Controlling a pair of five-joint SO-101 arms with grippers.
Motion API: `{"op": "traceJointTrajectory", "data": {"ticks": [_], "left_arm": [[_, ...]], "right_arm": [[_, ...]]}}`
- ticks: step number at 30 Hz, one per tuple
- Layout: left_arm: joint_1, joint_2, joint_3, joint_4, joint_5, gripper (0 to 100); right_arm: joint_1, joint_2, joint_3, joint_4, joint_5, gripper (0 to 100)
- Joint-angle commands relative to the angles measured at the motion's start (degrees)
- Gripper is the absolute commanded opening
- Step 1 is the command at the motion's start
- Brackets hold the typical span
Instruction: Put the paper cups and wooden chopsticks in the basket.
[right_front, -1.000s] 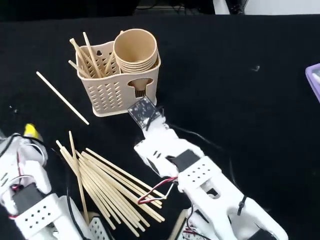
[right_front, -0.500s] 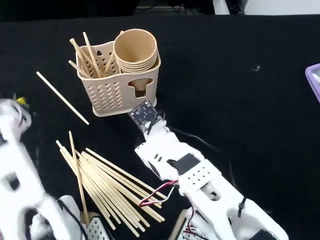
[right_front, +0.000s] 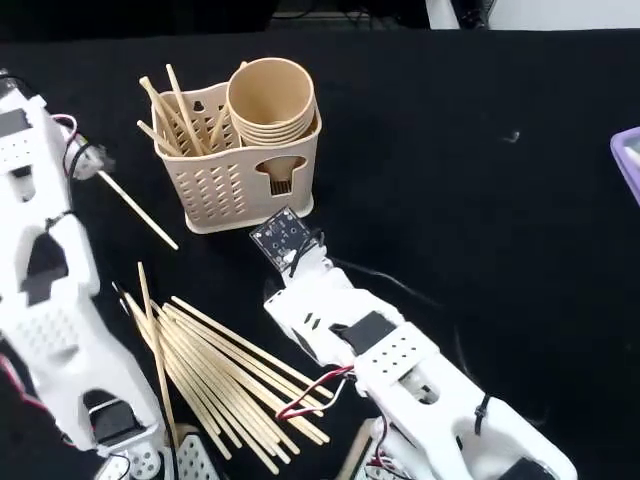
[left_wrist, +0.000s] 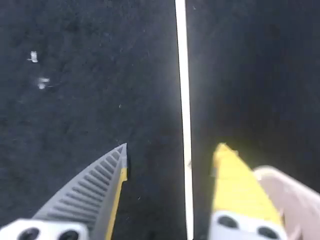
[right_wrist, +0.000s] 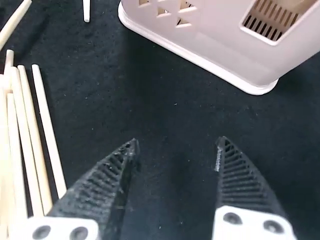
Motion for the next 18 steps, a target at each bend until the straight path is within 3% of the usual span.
{"op": "traceJointTrajectory", "data": {"ticks": [1,10,13,16,18], "left_arm": [[0.8,12.8,-18.5,3.4,3.7,31],[0.8,34.3,-43.9,5.5,3.5,30],[0.7,38.8,-50.9,10.0,3.5,21],[0.5,42.5,-57.5,14.4,3.5,5],[0.3,44.7,-61.1,17.0,3.5,4]], "right_arm": [[-0.5,-2.5,-0.3,-1.1,-0.1,23.4],[-0.6,-2.3,-0.3,-1.3,-0.1,23.4],[-0.6,-2.4,-0.3,-1.3,-0.1,23.4],[-0.6,-2.4,-0.3,-1.3,-0.1,23.4],[-0.6,-2.4,-0.3,-1.3,-0.1,23.4]]}}
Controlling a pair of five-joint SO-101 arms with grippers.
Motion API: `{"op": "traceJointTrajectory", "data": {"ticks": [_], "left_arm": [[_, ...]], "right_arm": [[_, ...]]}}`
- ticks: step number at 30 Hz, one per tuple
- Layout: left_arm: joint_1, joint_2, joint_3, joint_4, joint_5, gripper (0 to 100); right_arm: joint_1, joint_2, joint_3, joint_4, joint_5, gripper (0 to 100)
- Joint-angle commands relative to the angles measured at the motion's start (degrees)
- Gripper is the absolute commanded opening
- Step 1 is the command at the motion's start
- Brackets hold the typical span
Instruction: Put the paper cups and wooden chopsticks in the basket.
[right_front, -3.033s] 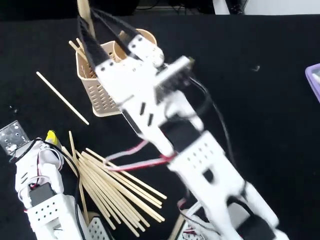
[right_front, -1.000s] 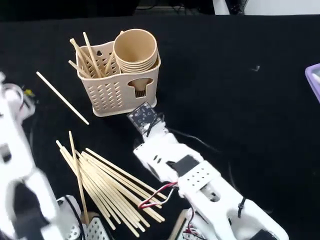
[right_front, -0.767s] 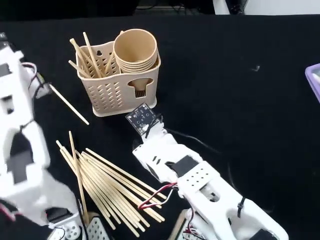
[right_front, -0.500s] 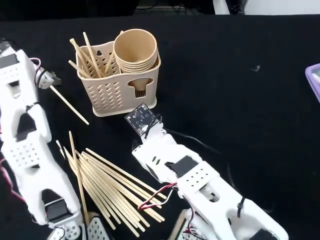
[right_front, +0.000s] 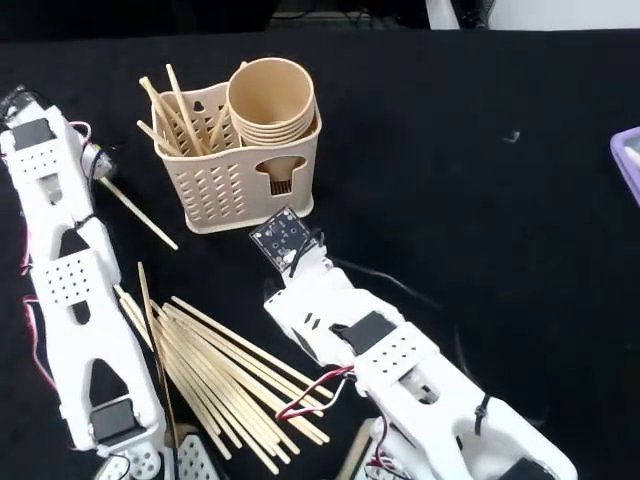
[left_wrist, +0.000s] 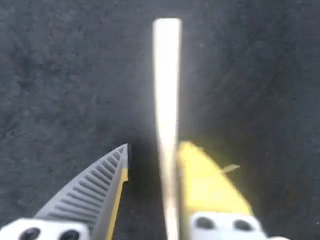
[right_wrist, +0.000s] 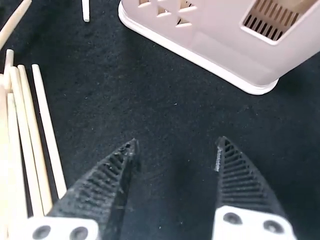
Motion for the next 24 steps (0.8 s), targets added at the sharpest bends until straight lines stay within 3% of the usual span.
{"op": "traceJointTrajectory", "data": {"ticks": [1,6,17,24], "left_arm": [[-0.1,3.7,-10.4,6.3,0.4,5],[-2.1,4.8,-14.4,10.3,0.7,3],[-13.8,-17.3,-14.3,10.3,0.8,3],[-9.4,-38.2,-14.4,10.2,3.4,3]], "right_arm": [[-0.6,-2.4,-0.3,-1.3,-0.1,23.4],[-0.6,-2.4,-0.2,-1.3,-0.1,23.4],[-0.6,-2.3,-0.2,-1.4,-0.1,23.4],[-0.6,-2.3,-0.3,-1.4,-0.1,23.4]]}}
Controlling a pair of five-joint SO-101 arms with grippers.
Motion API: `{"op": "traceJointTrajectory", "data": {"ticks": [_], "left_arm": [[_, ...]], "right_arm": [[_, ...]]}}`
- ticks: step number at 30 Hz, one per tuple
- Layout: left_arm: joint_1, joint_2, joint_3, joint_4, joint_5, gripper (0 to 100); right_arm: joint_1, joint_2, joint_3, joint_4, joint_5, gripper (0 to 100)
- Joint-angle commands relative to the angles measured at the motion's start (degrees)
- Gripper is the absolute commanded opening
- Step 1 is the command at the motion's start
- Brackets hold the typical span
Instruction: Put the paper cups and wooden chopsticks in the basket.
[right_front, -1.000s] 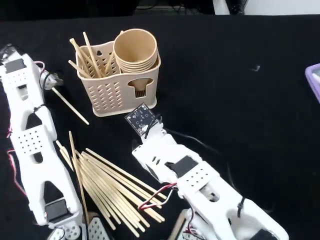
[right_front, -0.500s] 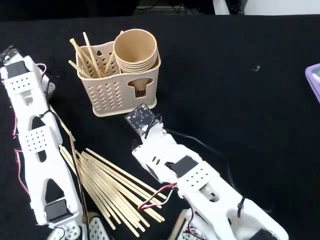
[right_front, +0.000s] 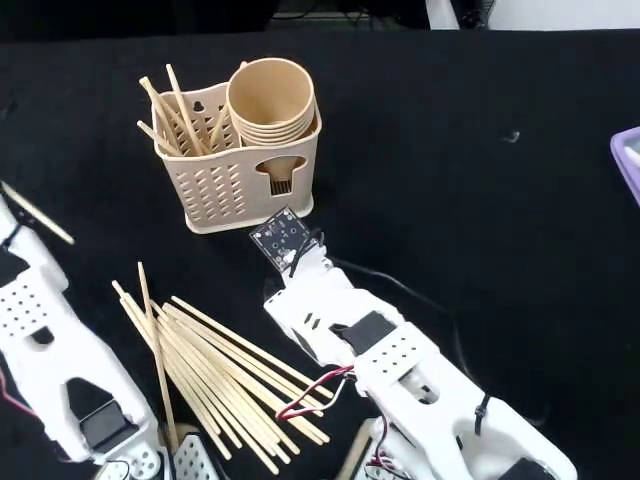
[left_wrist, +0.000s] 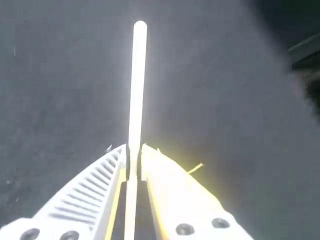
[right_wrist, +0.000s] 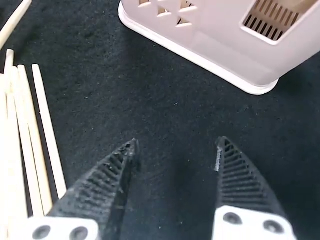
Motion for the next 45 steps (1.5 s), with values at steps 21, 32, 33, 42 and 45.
{"op": "traceJointTrajectory", "data": {"ticks": [21,32,33,42,45], "left_arm": [[43.7,-24.0,-1.0,-17.8,-15.1,3],[41.8,-21.5,-2.2,-15.8,-16.2,3],[41.8,-22.4,-2.3,-14.4,-15.4,3],[42.1,-35.1,-2.2,-1.4,-9.8,3],[42.4,-36.3,-1.9,0.3,-9.6,3]], "right_arm": [[-0.4,-2.5,-0.1,-1.4,-0.1,23.4],[-0.5,-2.5,-0.1,-1.4,-0.1,23.4],[-0.5,-2.5,-0.1,-1.4,-0.1,23.4],[-0.5,-2.5,-0.1,-1.4,-0.1,23.4],[-0.5,-2.5,-0.1,-1.4,-0.1,23.4]]}}
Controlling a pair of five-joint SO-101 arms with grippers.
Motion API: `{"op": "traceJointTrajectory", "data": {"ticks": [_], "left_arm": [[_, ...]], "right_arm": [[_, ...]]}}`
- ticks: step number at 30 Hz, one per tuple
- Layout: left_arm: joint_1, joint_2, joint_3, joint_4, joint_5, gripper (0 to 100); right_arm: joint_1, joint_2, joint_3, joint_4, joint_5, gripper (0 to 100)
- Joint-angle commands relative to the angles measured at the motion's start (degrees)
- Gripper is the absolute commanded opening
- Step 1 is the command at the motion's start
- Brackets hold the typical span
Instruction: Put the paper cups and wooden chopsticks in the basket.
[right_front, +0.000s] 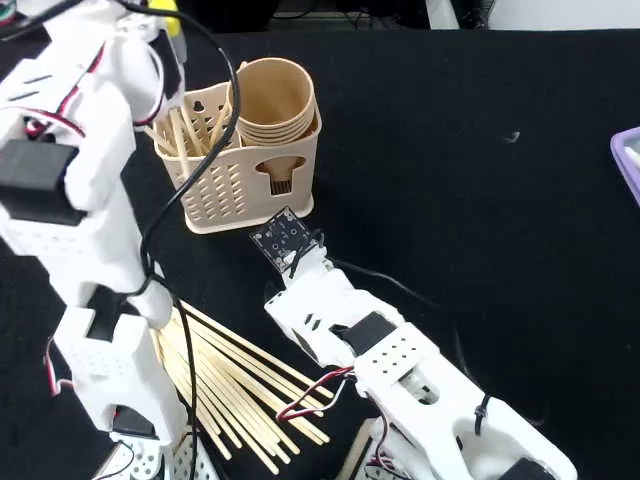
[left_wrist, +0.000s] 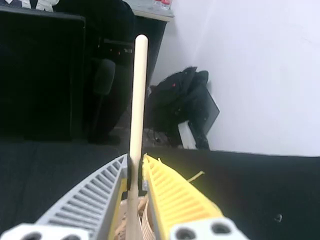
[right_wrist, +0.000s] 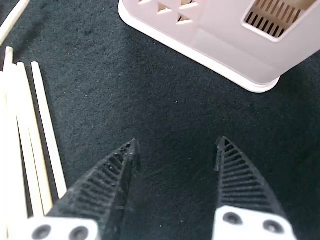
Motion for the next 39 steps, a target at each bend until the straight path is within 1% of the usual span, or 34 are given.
{"op": "traceJointTrajectory", "data": {"ticks": [1,5,10,14,17,24,26,30,32,35,39], "left_arm": [[0.0,-4.2,-1.5,1.8,1.1,3],[-0.4,-8.1,1.5,1.8,3.4,3],[-0.4,-17.0,13.6,1.8,6.1,3],[-0.5,-25.6,20.8,1.1,6.2,3],[-0.5,-29.5,25.9,-2.3,5.8,3],[-0.5,-30.9,40.4,-15.1,5.7,3],[-0.5,-31.0,43.6,-16.8,5.7,3],[-0.2,-34.8,45.6,-14.8,5.7,3],[-0.5,-37.6,47.9,-15.3,5.7,3],[-0.6,-41.4,54.2,-20.6,5.7,3],[-2.0,-48.1,67.5,-27.4,5.7,3]], "right_arm": [[-0.4,-2.5,-0.4,-1.4,-0.1,23.4],[-0.4,-2.5,-0.5,-1.4,-0.1,23.4],[-0.4,-2.5,-0.6,-1.4,-0.1,23.4],[-0.4,-2.6,-0.6,-1.4,-0.1,23.4],[-0.4,-2.6,-0.6,-1.4,-0.1,23.4],[-0.4,-2.6,-0.6,-1.4,-0.1,23.4],[-0.4,-2.6,-0.6,-1.4,-0.1,23.4],[-0.4,-2.6,-0.6,-1.4,-0.1,23.4],[-0.4,-2.6,-0.6,-1.4,-0.1,23.4],[-0.4,-2.6,-0.6,-1.4,-0.1,23.4],[-0.4,-2.6,-0.6,-1.4,-0.1,23.4]]}}
